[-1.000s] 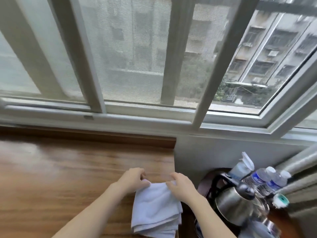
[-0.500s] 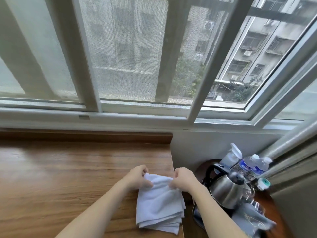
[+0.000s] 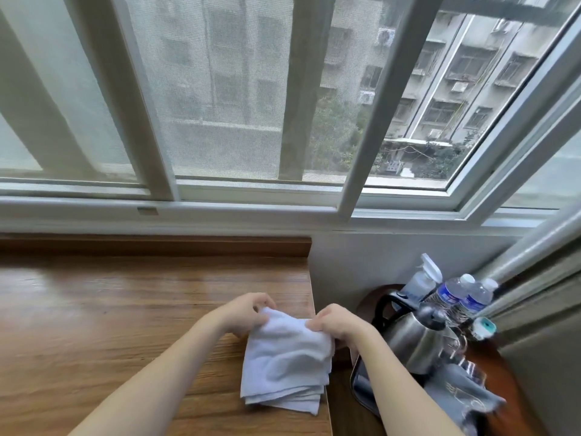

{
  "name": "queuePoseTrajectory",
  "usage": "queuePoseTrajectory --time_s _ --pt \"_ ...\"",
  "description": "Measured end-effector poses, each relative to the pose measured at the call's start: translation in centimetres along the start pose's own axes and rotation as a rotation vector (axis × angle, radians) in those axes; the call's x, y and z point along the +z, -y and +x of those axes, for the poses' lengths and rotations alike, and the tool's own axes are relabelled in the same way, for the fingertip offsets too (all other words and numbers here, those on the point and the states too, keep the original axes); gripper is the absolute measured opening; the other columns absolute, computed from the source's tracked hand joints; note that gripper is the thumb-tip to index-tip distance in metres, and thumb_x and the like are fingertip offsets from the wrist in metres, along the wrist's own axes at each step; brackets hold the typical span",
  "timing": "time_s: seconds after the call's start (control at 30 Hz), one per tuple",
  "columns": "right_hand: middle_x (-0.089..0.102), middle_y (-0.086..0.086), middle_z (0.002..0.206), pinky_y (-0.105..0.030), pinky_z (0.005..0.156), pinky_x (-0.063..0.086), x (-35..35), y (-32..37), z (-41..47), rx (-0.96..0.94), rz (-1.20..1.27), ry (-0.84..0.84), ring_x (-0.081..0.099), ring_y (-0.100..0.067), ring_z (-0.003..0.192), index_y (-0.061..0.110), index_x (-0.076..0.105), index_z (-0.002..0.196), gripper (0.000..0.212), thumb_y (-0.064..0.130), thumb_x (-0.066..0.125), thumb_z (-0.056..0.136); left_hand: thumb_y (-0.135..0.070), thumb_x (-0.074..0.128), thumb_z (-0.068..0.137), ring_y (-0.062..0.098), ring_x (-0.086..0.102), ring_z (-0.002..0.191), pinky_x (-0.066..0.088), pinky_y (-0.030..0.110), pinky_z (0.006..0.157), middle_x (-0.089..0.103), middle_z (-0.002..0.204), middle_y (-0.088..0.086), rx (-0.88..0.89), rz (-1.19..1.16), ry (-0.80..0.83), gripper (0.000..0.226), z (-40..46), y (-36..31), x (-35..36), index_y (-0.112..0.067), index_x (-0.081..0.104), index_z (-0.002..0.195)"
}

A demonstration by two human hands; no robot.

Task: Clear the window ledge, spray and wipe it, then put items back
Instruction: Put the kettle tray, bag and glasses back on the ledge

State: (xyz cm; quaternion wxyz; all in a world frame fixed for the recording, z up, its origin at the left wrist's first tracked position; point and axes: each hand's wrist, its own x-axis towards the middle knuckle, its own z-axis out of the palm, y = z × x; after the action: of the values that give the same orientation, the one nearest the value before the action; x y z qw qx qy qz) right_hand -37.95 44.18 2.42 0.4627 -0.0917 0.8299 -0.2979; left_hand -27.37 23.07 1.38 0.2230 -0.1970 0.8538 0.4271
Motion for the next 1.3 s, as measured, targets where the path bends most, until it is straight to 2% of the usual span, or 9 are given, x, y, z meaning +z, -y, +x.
queuePoseTrajectory --time_s 0.1,0.3,0.47,0.63,0.83,1.0,1.13,1.2,1.3 --pt "0.051 0.001 0.067 -0.023 0.053 0.039 0.2 -0.7 0.7 -0.016 -0.224 -0.121 0.047 -0.015 0.059 0.017 0.053 0.066 0.027 0.032 0.063 0.086 -0.031 0.057 0.087 0.016 0.055 0.067 0.048 0.028 0.055 0.060 0.097 0.000 -0.016 0.092 -0.019 0.023 0.3 -0.5 0.8 -0.028 0.060 0.110" --pt "0.055 0.004 0.091 -0.030 0.066 0.040 1.5 -1.8 1.8 -0.115 -0.259 -0.258 0.051 -0.019 0.090 0.025 0.053 0.068 0.021 0.036 0.064 0.082 -0.027 0.060 0.082 0.020 0.052 0.078 0.037 0.030 0.059 0.059 0.084 -0.002 -0.069 0.151 -0.094 0.010 1.4 0.3 1.5 -0.022 0.052 0.079" --pt "0.063 0.005 0.092 -0.026 0.060 0.040 1.1 -1.1 1.8 -0.097 -0.261 -0.239 0.058 -0.017 0.084 0.023 0.061 0.082 0.014 0.037 0.065 0.079 -0.024 0.059 0.086 0.023 0.054 0.084 0.038 0.034 0.066 0.062 0.090 0.002 -0.032 0.133 -0.141 0.010 1.5 0.5 1.6 -0.017 0.052 0.083" --pt "0.061 0.005 0.092 -0.025 0.057 0.041 -0.4 1.9 0.4 -0.200 -0.298 -0.254 0.055 -0.014 0.082 0.022 0.061 0.085 0.018 0.036 0.068 0.077 -0.023 0.066 0.082 0.014 0.053 0.065 0.045 0.027 0.056 0.058 0.078 -0.002 0.023 0.023 -0.174 0.014 0.7 0.1 -1.4 -0.019 0.053 0.078" --pt "0.059 0.000 0.104 -0.029 0.075 0.045 -1.3 7.8 -1.2 -0.361 -0.348 -0.233 0.057 -0.019 0.102 0.017 0.065 0.088 0.021 0.028 0.078 0.076 -0.023 0.079 0.073 0.017 0.066 0.070 0.059 0.033 0.064 0.069 0.083 0.005 0.077 -0.001 -0.267 0.017 -1.7 -0.2 -7.1 -0.020 0.064 0.082" --pt "0.063 0.001 0.098 -0.028 0.073 0.043 -1.2 12.5 -2.8 -0.469 -0.358 -0.321 0.058 -0.018 0.099 0.021 0.065 0.079 0.022 0.031 0.083 0.073 -0.027 0.081 0.071 0.015 0.060 0.075 0.048 0.030 0.064 0.067 0.080 -0.001 0.128 0.077 -0.415 0.019 -4.6 -0.7 -11.4 -0.026 0.063 0.075" --pt "0.058 0.008 0.078 -0.024 0.061 0.040 -1.3 15.6 -3.9 -0.553 -0.374 -0.382 0.055 -0.014 0.080 0.022 0.062 0.071 0.025 0.031 0.085 0.074 -0.024 0.076 0.079 0.016 0.054 0.073 0.041 0.030 0.064 0.059 0.076 -0.002 0.174 0.062 -0.479 0.018 -6.5 -1.3 -13.8 -0.022 0.058 0.077" --pt "0.058 0.010 0.079 -0.025 0.062 0.039 -1.6 17.0 -4.3 -0.577 -0.349 -0.442 0.054 -0.012 0.079 0.023 0.061 0.071 0.024 0.031 0.083 0.077 -0.022 0.071 0.083 0.016 0.052 0.070 0.040 0.029 0.061 0.057 0.074 -0.002 0.189 0.027 -0.526 0.018 -7.3 -1.7 -14.6 -0.021 0.054 0.078" --pt "0.064 0.000 0.094 -0.031 0.075 0.045 -1.9 19.0 -4.6 -0.578 -0.580 -0.448 0.058 -0.021 0.094 0.018 0.063 0.087 0.014 0.028 0.074 0.085 -0.024 0.062 0.091 0.019 0.054 0.078 0.036 0.030 0.061 0.059 0.082 0.000 0.211 0.091 -0.591 0.011 -7.9 -2.6 -15.6 -0.023 0.052 0.087"
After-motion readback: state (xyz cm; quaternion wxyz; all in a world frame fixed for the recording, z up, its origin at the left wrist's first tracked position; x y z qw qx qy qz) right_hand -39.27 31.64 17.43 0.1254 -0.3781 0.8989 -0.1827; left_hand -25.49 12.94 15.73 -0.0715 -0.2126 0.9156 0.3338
